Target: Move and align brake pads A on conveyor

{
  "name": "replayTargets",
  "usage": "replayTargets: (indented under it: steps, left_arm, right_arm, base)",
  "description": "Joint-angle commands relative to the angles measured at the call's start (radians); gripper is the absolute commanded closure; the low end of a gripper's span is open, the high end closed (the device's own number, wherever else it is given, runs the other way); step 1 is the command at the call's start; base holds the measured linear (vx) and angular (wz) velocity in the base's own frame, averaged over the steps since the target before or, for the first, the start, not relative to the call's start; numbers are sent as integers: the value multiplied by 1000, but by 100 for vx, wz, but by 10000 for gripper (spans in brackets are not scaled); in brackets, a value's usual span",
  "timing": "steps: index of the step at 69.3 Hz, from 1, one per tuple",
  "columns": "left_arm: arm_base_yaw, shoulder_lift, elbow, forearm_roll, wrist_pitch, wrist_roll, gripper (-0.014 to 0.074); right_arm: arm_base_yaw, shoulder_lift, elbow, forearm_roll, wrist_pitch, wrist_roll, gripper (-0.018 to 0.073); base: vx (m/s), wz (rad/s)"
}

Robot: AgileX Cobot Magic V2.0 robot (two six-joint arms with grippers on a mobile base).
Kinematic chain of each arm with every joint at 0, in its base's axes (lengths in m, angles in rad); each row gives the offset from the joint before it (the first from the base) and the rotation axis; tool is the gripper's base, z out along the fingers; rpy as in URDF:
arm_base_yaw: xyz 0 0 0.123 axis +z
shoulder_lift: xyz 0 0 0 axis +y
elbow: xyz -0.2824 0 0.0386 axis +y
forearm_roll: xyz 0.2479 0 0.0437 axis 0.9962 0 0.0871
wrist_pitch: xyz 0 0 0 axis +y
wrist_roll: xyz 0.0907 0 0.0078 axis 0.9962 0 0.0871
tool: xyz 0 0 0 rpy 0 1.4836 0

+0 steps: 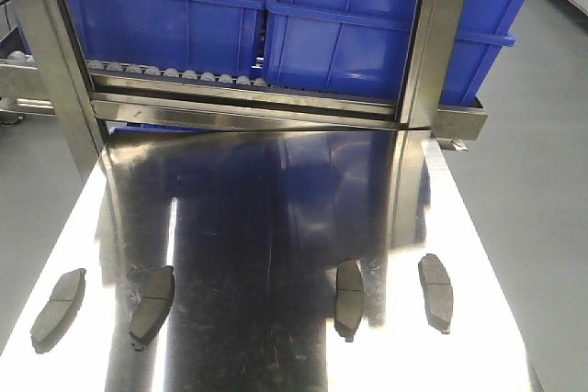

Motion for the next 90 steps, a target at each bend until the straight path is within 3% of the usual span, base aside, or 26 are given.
replayTargets:
  steps: [1,90]
  left_arm:
    - [1,-14,17,0,-75,-5,602]
    - [1,-14,16,0,-114,-5,602]
  right_arm:
    - [0,-12,12,-6,-74,-1,571]
    - [0,-12,11,-6,-74,-1,571]
  base:
    - [0,0]
    - [0,0]
